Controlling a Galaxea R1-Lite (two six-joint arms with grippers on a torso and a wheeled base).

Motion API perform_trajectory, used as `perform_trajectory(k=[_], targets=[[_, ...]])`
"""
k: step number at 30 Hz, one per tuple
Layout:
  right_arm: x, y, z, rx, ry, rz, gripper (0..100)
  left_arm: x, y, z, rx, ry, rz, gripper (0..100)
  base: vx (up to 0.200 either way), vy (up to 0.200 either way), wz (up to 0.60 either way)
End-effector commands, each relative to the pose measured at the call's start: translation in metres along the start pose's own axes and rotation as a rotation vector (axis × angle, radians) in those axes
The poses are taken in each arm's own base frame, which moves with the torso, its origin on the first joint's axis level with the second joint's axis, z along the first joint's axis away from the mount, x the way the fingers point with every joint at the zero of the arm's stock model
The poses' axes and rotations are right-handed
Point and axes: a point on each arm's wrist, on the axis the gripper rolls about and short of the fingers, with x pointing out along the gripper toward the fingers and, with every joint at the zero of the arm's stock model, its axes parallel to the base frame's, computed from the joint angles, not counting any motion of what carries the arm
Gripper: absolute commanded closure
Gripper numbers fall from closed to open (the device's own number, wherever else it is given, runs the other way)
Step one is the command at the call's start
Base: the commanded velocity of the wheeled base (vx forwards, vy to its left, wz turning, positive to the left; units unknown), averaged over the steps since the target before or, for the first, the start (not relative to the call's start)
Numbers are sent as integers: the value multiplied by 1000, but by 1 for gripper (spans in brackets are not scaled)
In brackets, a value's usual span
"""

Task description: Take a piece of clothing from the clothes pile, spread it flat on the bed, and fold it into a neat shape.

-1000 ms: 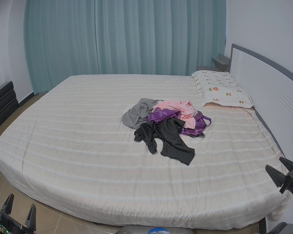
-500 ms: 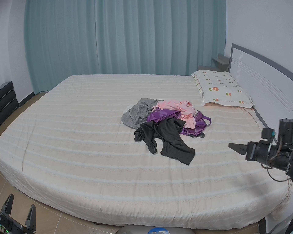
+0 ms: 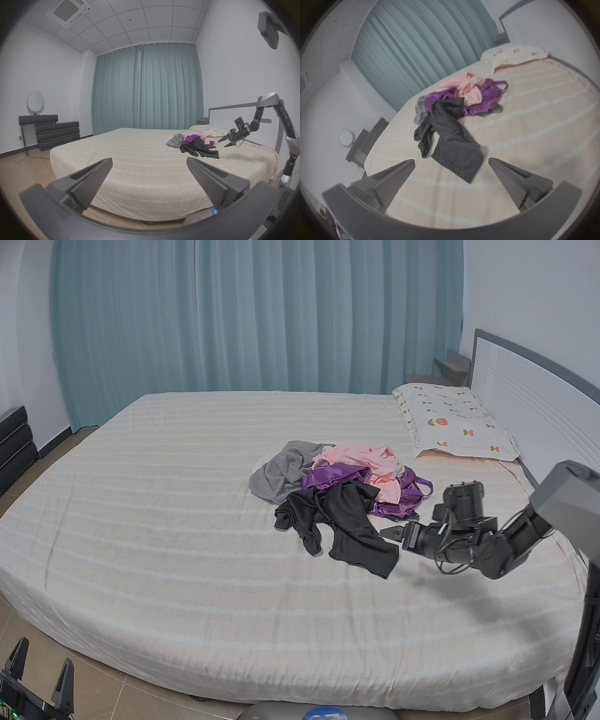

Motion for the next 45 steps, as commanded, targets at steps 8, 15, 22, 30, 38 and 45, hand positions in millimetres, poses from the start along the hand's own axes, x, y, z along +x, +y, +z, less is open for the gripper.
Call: perform_trajectory(k=[8, 15, 22, 30, 38, 45], targets=[[95, -2, -60, 67, 142, -45, 0, 0, 0, -5, -1, -1, 0, 0, 0, 0, 0], [97, -3, -54, 68, 99, -83, 0, 0, 0, -5, -1, -1, 0, 0, 0, 0, 0], [84, 0, -34, 110, 25, -111, 0, 0, 0, -5, -1, -1, 0, 0, 0, 0, 0], [74, -13, -30, 146, 24, -151, 0, 0, 0, -5, -1, -1, 0, 0, 0, 0, 0], [92, -10, -33, 138, 39, -148, 0, 0, 0, -5, -1, -1, 0, 0, 0, 0, 0], [111, -5, -34, 131, 66, -162, 100, 0, 0, -5, -1, -1, 0, 0, 0, 0, 0]])
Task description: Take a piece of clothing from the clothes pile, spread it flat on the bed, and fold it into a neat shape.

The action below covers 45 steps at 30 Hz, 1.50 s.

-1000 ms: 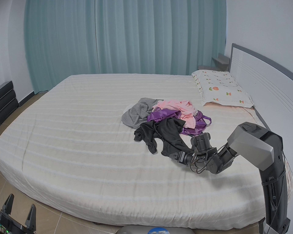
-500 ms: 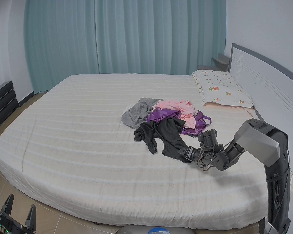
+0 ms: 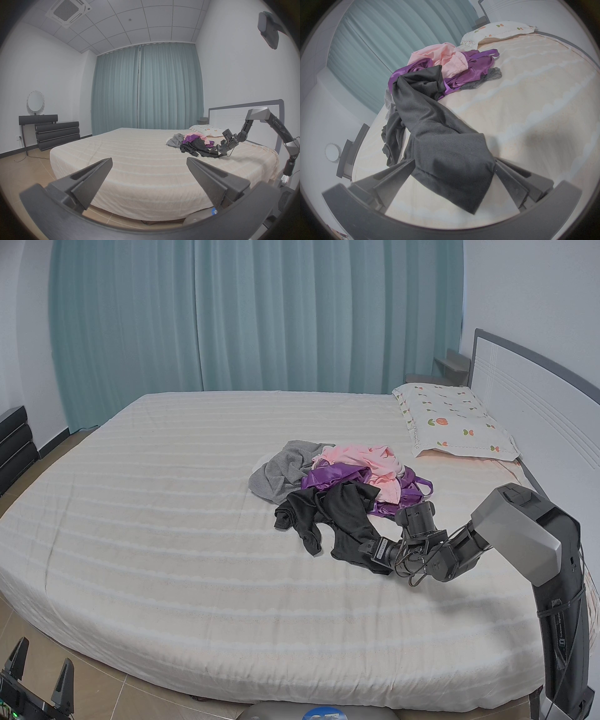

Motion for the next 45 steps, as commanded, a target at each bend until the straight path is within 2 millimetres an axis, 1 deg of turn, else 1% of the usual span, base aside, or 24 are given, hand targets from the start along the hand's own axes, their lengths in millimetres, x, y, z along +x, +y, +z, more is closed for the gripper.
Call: perform_trajectory(k=[1, 5, 8, 9, 10, 15, 16, 19, 20, 21, 24, 25, 30, 32, 33, 34, 39, 43, 45], targets=[[12, 3, -3, -7, 8, -4, 100, 0, 0, -5, 0, 0, 0, 0, 0, 0, 0], [12, 3, -2, -6, 6, -4, 100, 0, 0, -5, 0, 0, 0, 0, 0, 0, 0], [8, 5, 1, 4, -1, 6, 100, 0, 0, -5, 0, 0, 0, 0, 0, 0, 0], [0, 9, 6, 21, -13, 16, 100, 0, 0, -5, 0, 0, 0, 0, 0, 0, 0], [-3, 10, 7, 32, -13, 18, 100, 0, 0, -5, 0, 0, 0, 0, 0, 0, 0], [-20, 14, 4, 41, 0, 19, 100, 0, 0, -5, 0, 0, 0, 0, 0, 0, 0], [-26, 14, 3, 42, -1, 23, 100, 0, 0, -5, 0, 0, 0, 0, 0, 0, 0], [-53, 22, 6, 41, -45, 84, 100, 0, 0, -5, 0, 0, 0, 0, 0, 0, 0], [-53, 22, 6, 41, -45, 84, 100, 0, 0, -5, 0, 0, 0, 0, 0, 0, 0], [-69, 26, 6, 46, -69, 115, 100, 0, 0, -5, 0, 0, 0, 0, 0, 0, 0], [-94, 35, 2, 52, -90, 170, 100, 0, 0, -5, 0, 0, 0, 0, 0, 0, 0], [-106, 38, 1, 58, -100, 195, 100, 0, 0, -5, 0, 0, 0, 0, 0, 0, 0], [-154, 51, -7, 65, -138, 316, 100, 0, 0, -5, 0, 0, 0, 0, 0, 0, 0], [-170, 55, -12, 61, -149, 357, 100, 0, 0, -5, 0, 0, 0, 0, 0, 0, 0], [-170, 55, -12, 61, -149, 357, 100, 0, 0, -5, 0, 0, 0, 0, 0, 0, 0], [-185, 57, -19, 58, -158, 400, 100, 0, 0, -5, 0, 0, 0, 0, 0, 0, 0], [-200, 64, -29, 42, -187, 466, 100, 0, 0, -5, 0, 0, 0, 0, 0, 0, 0], [-218, 72, -29, 30, -212, 532, 100, 0, 0, -5, 7, 0, -3, 0, 0, 0, 0], [-222, 73, -29, 27, -213, 543, 100, 0, 0, -5, 17, 0, -4, 0, 0, 0, 0]])
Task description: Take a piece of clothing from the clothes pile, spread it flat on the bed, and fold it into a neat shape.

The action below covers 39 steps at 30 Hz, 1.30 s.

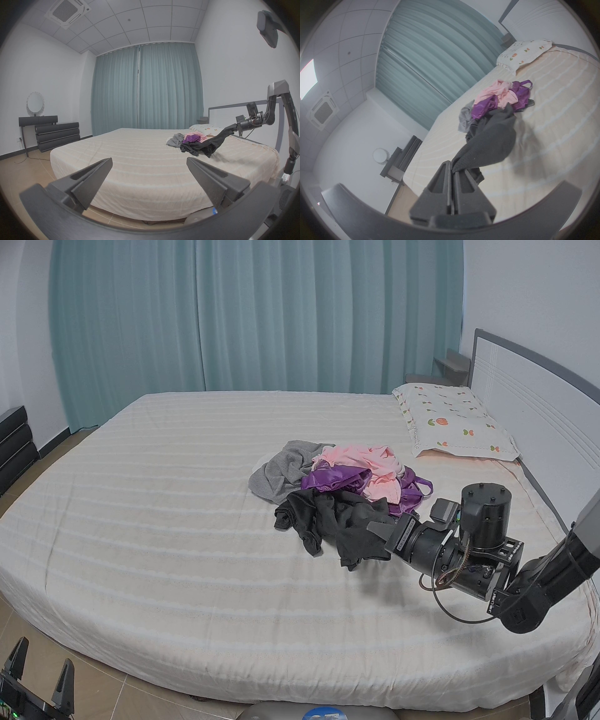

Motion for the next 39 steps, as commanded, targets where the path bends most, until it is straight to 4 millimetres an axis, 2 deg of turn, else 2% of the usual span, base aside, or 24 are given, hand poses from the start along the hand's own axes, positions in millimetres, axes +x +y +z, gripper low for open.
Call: perform_trajectory(k=[1, 8, 17, 18, 19, 20, 21, 22, 23, 24, 25, 26, 27, 30, 36, 39], targets=[[-16, 17, 5, -7, -22, 60, 100, 0, 0, -5, 6, -1, -2, 0, 0, 0, 0], [-30, 31, -1, -15, -16, 108, 100, 1, 0, -5, 10, 10, -14, 0, 0, 0, 0], [-32, 33, 1, -14, -23, 116, 100, 0, 0, -4, 1, -10, -14, 0, 0, 0, 0], [-33, 33, 2, -15, -28, 116, 100, -9, 0, 35, -57, -173, -25, 0, 0, 0, 0], [-34, 34, 2, -16, -30, 119, 100, -11, 0, 55, -94, -206, -33, 0, 0, 0, 0], [-33, 34, 2, -16, -30, 121, 100, -6, 0, 75, -135, -183, -37, 0, 0, 0, 0], [-33, 35, 3, -16, -33, 122, 100, 4, -1, 83, -158, -119, -39, 0, 0, 0, 0], [-33, 35, 2, -16, -31, 122, 100, 5, -1, 83, -159, -115, -39, 0, 0, 0, 0], [-34, 37, 0, -19, -32, 136, 100, 19, -2, 88, -162, -40, -51, 0, 0, 0, 0], [-36, 37, -2, -20, -33, 144, 100, 26, -3, 87, -161, 2, -93, 0, 0, 0, 0], [-36, 37, -2, -20, -33, 144, 100, 26, -3, 87, -161, 2, -93, 0, 0, 0, 0], [-36, 37, -3, -21, -39, 146, 100, 33, -5, 87, -163, 56, -179, 0, 0, 0, 0], [-36, 38, -2, -28, -50, 155, 100, 46, -7, 87, -157, 135, -235, 0, 0, 0, 0], [-35, 42, 0, -56, -62, 170, 100, 75, -14, 90, -155, 250, -261, 0, 0, 0, 0], [-29, 55, 7, -80, -97, 211, 100, 141, -29, 71, -161, 480, -354, 0, 0, 0, 0], [-31, 59, 10, -82, -110, 226, 100, 176, -38, 54, -159, 573, -360, 0, 0, 0, 0]])
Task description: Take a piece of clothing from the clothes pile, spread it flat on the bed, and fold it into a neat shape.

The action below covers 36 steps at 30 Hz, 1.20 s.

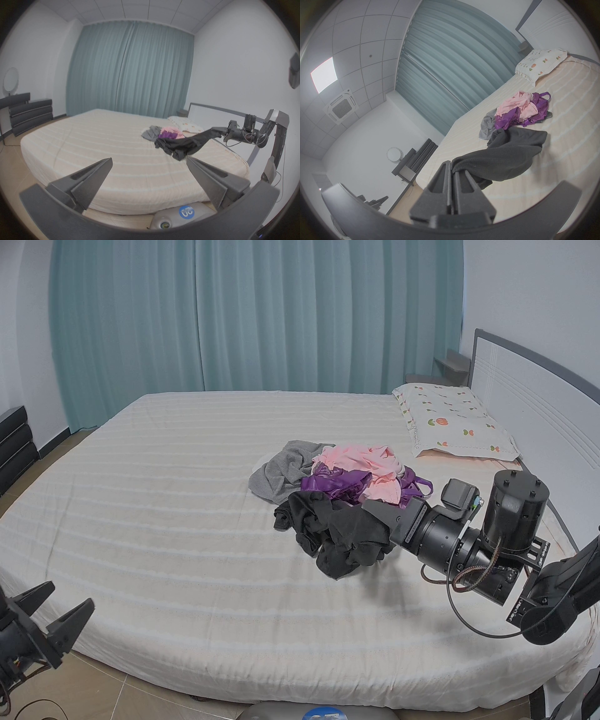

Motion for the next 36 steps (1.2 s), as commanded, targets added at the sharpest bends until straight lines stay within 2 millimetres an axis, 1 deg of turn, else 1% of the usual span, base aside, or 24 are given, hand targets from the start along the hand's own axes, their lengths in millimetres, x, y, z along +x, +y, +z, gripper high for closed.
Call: perform_trajectory(k=[1, 2, 4, 7, 12, 15, 18, 22, 24, 25, 27, 30, 33, 34, 36], targets=[[4, 17, 8, -26, -44, 64, 100, 121, 3, -14, -53, 383, -94, 0, 0, 0, 0], [2, 20, 8, -26, -44, 73, 100, 129, 3, -18, -53, 403, -98, 0, 0, 0, 0], [-7, 29, 5, -27, -34, 103, 100, 153, 2, -32, -50, 451, -104, 0, 0, 0, 0], [-8, 33, 0, -27, -25, 120, 100, 183, -5, -50, -28, 483, -140, 0, 0, 0, 0], [-12, 34, 2, -25, -42, 129, 100, 211, -23, -71, 17, 452, -133, 0, 0, 0, 0], [-16, 32, 0, -26, -39, 127, 100, 230, -33, -78, 12, 421, -116, 0, 0, 0, 0], [-21, 29, -3, -26, -35, 127, 100, 241, -43, -86, 21, 428, -120, 0, 0, 0, 0], [-24, 29, -7, -27, -30, 137, 100, 250, -55, -88, 33, 424, -153, 0, 0, 0, 0], [-24, 29, -7, -27, -30, 137, 100, 250, -55, -88, 33, 424, -153, 0, 0, 0, 0], [-24, 30, -7, -27, -32, 141, 100, 256, -62, -90, 43, 421, -166, 0, 0, 0, 0], [-27, 34, -6, -30, -38, 155, 100, 261, -68, -93, 54, 418, -165, 0, 0, 0, 0], [-31, 39, -6, -45, -47, 165, 100, 267, -75, -98, 63, 418, -164, 0, 0, 0, 0], [-32, 43, -7, -60, -47, 175, 100, 280, -81, -104, 69, 419, -172, 0, 0, 0, 0], [-32, 43, -7, -60, -47, 175, 100, 280, -81, -104, 69, 419, -172, 0, 0, 0, 0], [-36, 48, -8, -58, -44, 194, 100, 293, -85, -104, 68, 391, -165, 0, 0, 0, 0]])
